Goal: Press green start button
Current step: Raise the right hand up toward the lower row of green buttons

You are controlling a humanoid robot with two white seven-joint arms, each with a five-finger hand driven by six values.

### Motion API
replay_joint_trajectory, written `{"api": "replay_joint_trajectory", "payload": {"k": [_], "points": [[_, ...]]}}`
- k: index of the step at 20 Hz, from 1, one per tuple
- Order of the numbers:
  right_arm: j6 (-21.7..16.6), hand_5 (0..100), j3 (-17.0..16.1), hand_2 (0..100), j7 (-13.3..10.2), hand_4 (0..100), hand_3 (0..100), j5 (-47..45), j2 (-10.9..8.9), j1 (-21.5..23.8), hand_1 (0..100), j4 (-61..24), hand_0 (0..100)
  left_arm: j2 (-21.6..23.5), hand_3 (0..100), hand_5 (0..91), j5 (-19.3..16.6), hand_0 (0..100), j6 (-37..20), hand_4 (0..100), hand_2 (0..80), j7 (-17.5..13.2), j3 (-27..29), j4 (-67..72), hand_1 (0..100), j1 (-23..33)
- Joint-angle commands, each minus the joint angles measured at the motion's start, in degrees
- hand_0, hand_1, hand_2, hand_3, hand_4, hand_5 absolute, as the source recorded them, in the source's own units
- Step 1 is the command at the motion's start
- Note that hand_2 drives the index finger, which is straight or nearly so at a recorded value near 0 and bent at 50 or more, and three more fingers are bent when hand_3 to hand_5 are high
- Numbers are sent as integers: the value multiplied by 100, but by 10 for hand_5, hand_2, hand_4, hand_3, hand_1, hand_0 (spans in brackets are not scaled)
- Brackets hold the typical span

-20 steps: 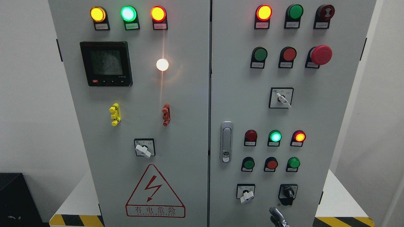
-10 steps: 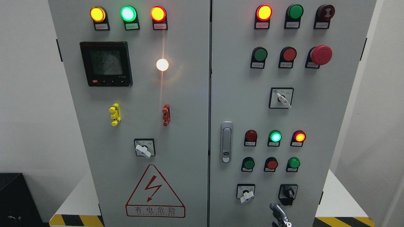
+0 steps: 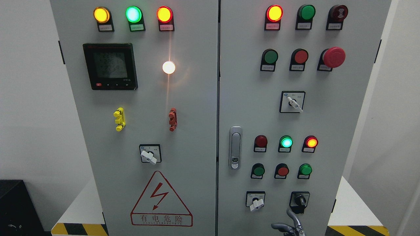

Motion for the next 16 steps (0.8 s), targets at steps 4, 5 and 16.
{"api": "replay_joint_trajectory", "payload": {"k": [4, 5, 16], "points": [[-2, 893, -46, 0, -215, 791, 821, 1902, 12, -224, 331, 1, 79, 0, 0, 0, 0, 120, 2, 0, 0, -5, 0, -158, 556, -132], [-2, 918, -99, 0, -215, 808, 850, 2104, 12, -277, 332, 10, 101, 0, 0, 0, 0, 120, 2, 0, 0, -5, 0, -158, 556, -132], [-178, 975, -591, 0, -417, 850, 912, 3459, 12, -954, 325, 643, 249, 0, 0, 0, 0, 120, 2, 0, 0, -5, 0, -158, 556, -132]]}}
